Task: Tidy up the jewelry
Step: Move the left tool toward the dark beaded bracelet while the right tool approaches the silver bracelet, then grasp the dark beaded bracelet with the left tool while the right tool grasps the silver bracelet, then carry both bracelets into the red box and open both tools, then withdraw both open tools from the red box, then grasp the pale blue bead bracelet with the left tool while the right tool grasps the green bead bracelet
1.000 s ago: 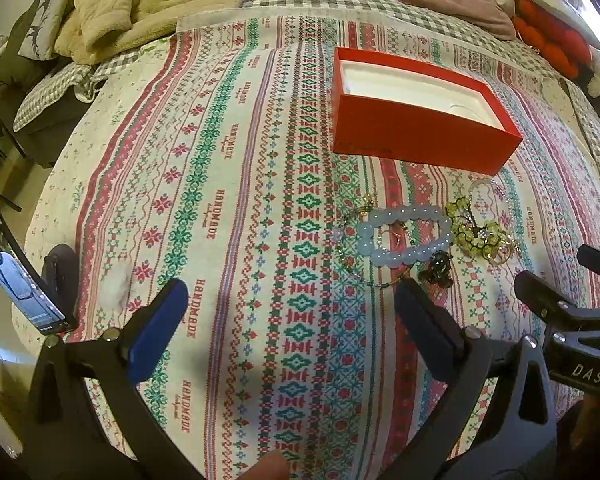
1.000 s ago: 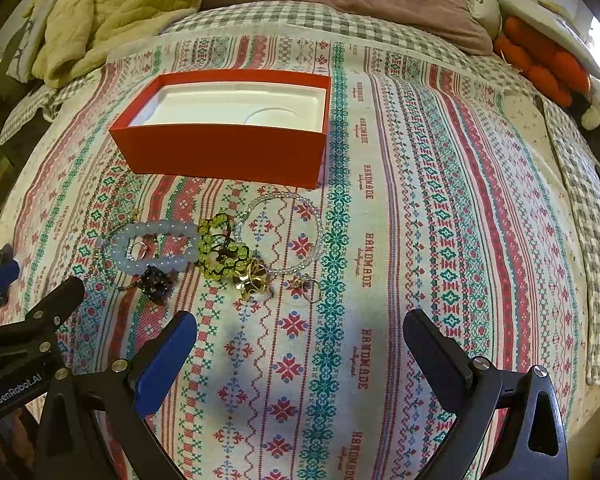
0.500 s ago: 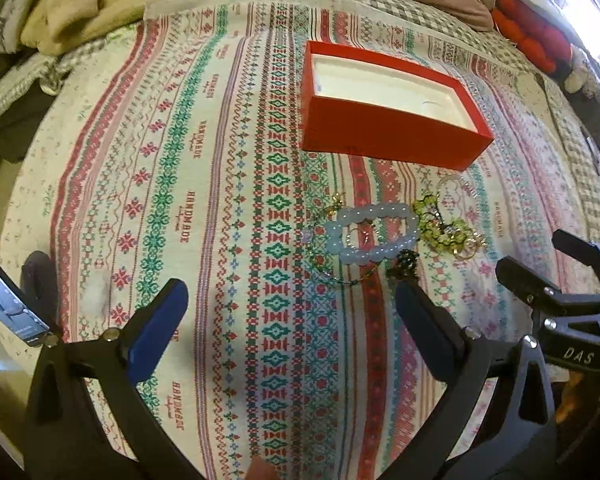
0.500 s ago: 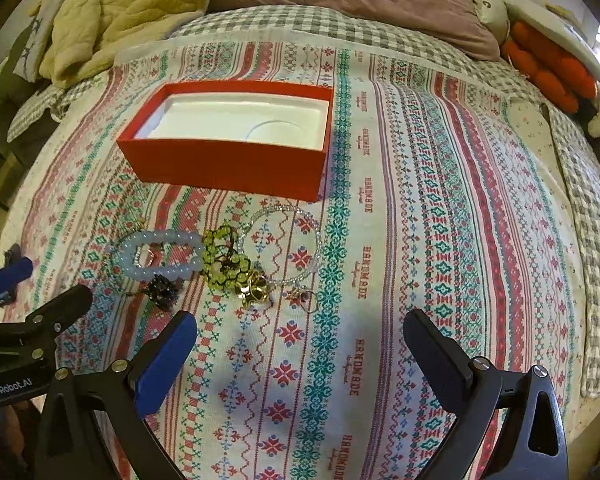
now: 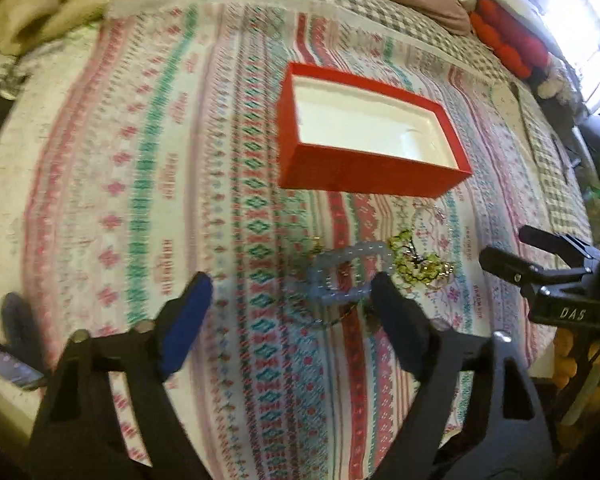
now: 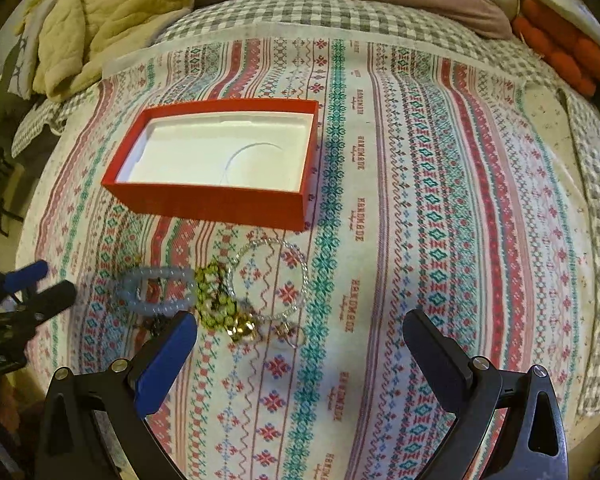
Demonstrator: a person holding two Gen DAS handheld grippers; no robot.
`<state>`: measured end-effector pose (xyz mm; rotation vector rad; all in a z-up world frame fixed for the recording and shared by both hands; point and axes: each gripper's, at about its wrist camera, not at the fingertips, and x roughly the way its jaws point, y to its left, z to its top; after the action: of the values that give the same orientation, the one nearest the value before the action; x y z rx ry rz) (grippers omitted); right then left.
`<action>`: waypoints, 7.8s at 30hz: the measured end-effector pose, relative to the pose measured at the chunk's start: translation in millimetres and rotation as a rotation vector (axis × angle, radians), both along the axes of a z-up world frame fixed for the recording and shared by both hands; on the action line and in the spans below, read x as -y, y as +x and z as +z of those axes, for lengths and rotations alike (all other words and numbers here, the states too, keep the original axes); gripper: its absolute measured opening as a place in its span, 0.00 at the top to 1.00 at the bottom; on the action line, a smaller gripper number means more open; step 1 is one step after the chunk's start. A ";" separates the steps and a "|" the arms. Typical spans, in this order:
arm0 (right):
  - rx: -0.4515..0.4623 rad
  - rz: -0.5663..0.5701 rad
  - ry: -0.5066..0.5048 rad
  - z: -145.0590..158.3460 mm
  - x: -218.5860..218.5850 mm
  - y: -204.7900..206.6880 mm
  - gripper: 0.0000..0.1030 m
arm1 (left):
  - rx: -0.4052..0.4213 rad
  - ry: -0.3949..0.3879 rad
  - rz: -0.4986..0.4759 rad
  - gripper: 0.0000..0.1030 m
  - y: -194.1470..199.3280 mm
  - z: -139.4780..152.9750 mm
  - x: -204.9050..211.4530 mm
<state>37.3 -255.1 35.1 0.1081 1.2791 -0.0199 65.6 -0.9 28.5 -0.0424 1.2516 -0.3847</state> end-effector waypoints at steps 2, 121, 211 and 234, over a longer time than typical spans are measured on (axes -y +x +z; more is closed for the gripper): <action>-0.003 -0.012 0.018 -1.3 2.9 3.7 0.00 | -0.044 -0.006 0.009 0.44 5.3 -12.5 0.1; 0.258 -0.055 0.203 44.1 -1.4 63.7 0.96 | 0.108 -0.219 0.077 0.94 90.8 1.5 83.2; -0.054 0.041 0.021 -22.2 -18.2 11.8 0.16 | -0.007 0.018 -0.158 0.62 19.6 -30.6 68.3; -0.089 0.054 0.169 -42.6 -41.8 31.5 0.68 | 0.015 0.151 -0.285 0.87 31.3 -62.3 136.2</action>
<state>68.8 -213.4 -7.6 0.2193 1.3707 0.1314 96.9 -137.1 -33.7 0.2696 1.2717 -0.5343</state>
